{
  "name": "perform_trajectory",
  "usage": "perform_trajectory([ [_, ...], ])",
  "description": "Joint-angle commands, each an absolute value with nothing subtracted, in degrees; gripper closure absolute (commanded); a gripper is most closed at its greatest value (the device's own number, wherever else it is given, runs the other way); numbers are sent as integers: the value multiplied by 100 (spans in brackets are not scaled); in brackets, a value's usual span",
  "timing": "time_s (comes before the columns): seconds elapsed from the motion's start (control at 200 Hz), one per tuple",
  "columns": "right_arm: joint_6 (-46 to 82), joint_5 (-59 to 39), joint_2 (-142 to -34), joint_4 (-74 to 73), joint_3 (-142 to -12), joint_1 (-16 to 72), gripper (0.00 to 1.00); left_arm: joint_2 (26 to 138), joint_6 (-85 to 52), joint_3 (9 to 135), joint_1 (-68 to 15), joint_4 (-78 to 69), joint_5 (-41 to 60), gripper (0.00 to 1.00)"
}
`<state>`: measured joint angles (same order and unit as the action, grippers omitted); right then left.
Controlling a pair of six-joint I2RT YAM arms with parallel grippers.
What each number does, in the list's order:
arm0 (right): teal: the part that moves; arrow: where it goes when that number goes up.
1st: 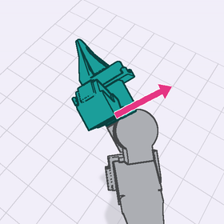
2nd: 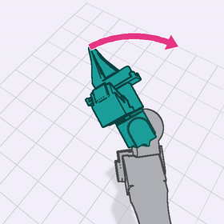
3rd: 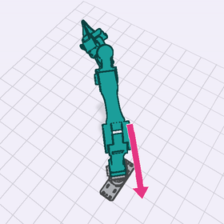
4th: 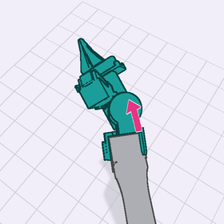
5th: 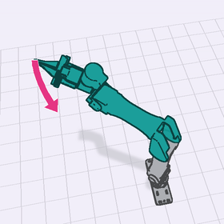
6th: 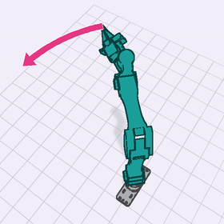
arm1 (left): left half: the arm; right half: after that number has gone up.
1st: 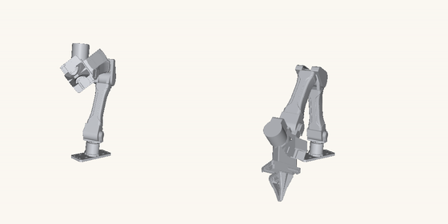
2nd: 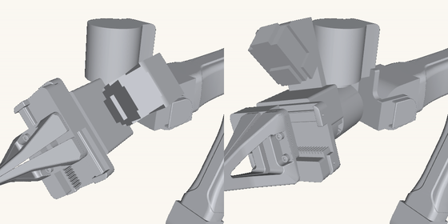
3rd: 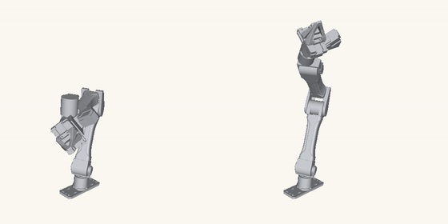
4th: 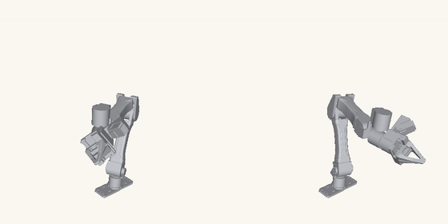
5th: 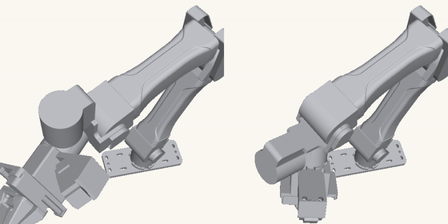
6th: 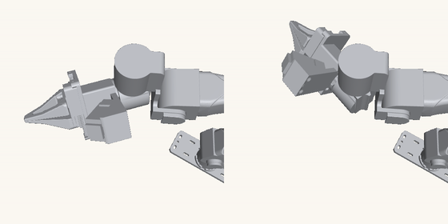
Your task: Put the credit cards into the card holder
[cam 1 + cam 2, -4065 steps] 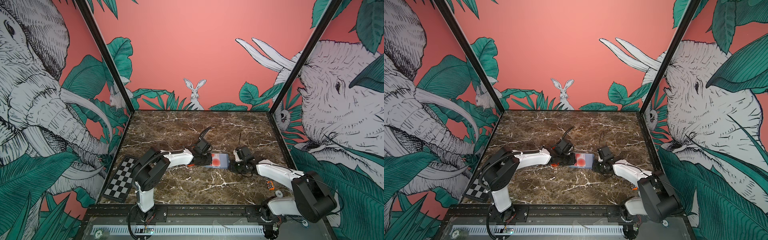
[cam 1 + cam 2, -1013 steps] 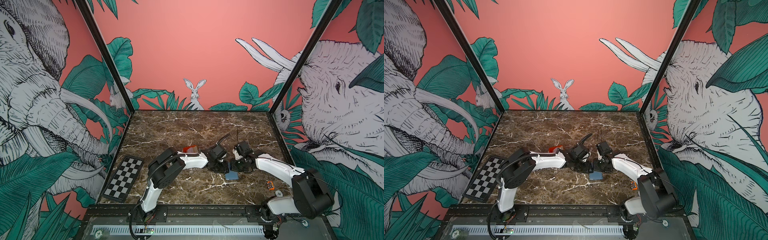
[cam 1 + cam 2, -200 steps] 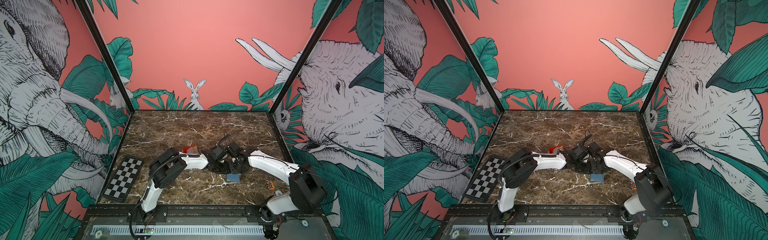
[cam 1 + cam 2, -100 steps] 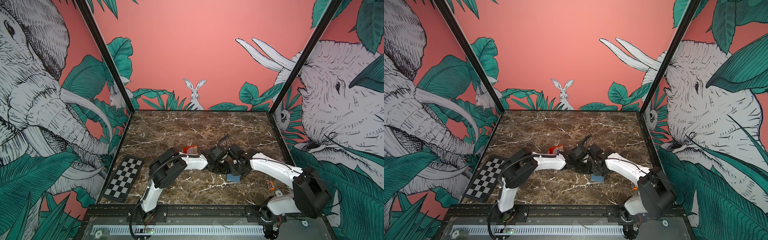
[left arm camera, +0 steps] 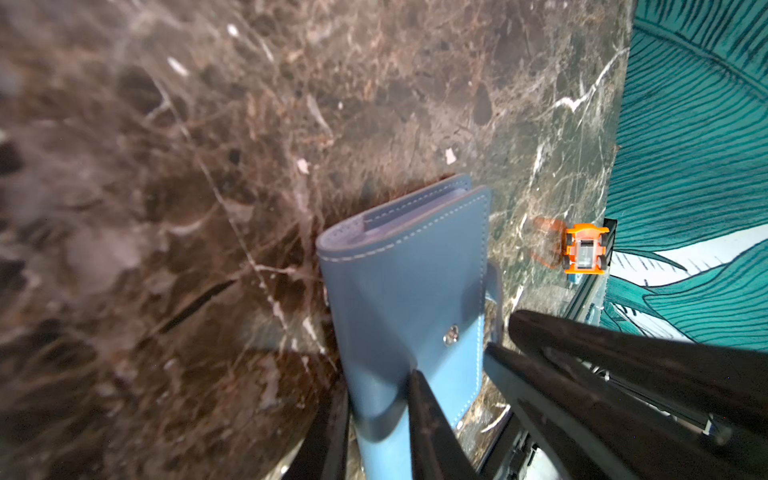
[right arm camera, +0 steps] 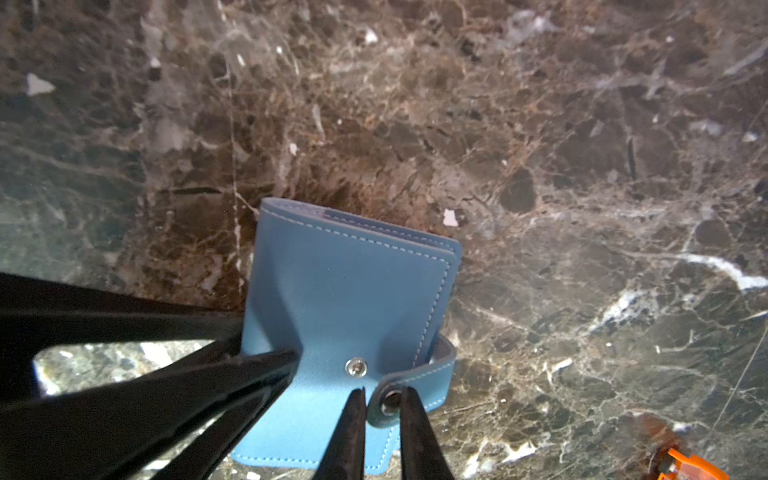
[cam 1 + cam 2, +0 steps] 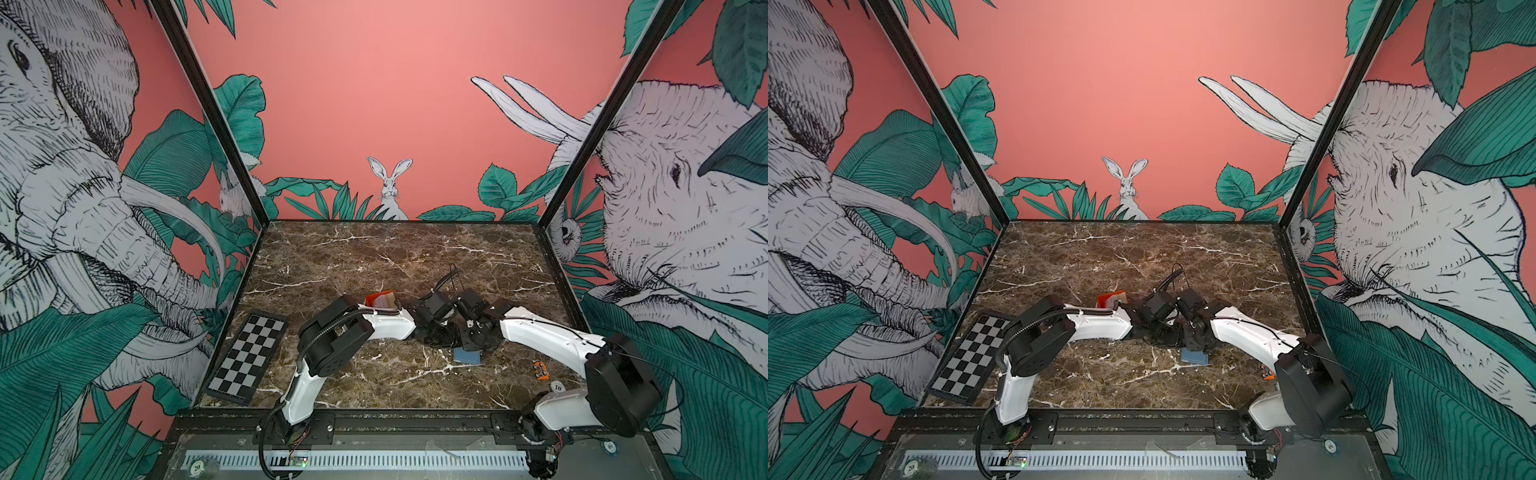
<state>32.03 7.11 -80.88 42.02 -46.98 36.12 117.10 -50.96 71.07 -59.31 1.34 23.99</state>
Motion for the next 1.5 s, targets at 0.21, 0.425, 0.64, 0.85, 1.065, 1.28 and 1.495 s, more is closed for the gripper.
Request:
perform_trajectory([
  [0.21, 3370, 835, -7956, 4253, -4500, 3669, 68, 11663, -5105, 7014, -5933, 224, 2358, 74],
  [0.425, 3436, 1033, -7972, 4205, -4465, 3668, 72, 11646, -5089, 6997, -5933, 229, 2356, 74],
  [0.64, 3394, 1179, -8043, 4202, -4457, 3671, 75, 11648, -5089, 6999, -5933, 220, 2364, 74],
  [0.85, 3396, 1227, -7937, 4261, -4491, 3669, 81, 11663, -5089, 7004, -5933, 211, 2385, 74],
  [1.065, 3420, 1297, -7843, 4367, -4491, 3671, 87, 11663, -5080, 7039, -5933, 211, 2391, 74],
  [1.28, 3452, 1259, -7709, 4492, -4517, 3671, 92, 11681, -5080, 7066, -5933, 213, 2400, 75],
  [1.495, 3602, 933, -7646, 4331, -4457, 3670, 89, 11673, -5072, 7065, -5933, 213, 2405, 75],
])
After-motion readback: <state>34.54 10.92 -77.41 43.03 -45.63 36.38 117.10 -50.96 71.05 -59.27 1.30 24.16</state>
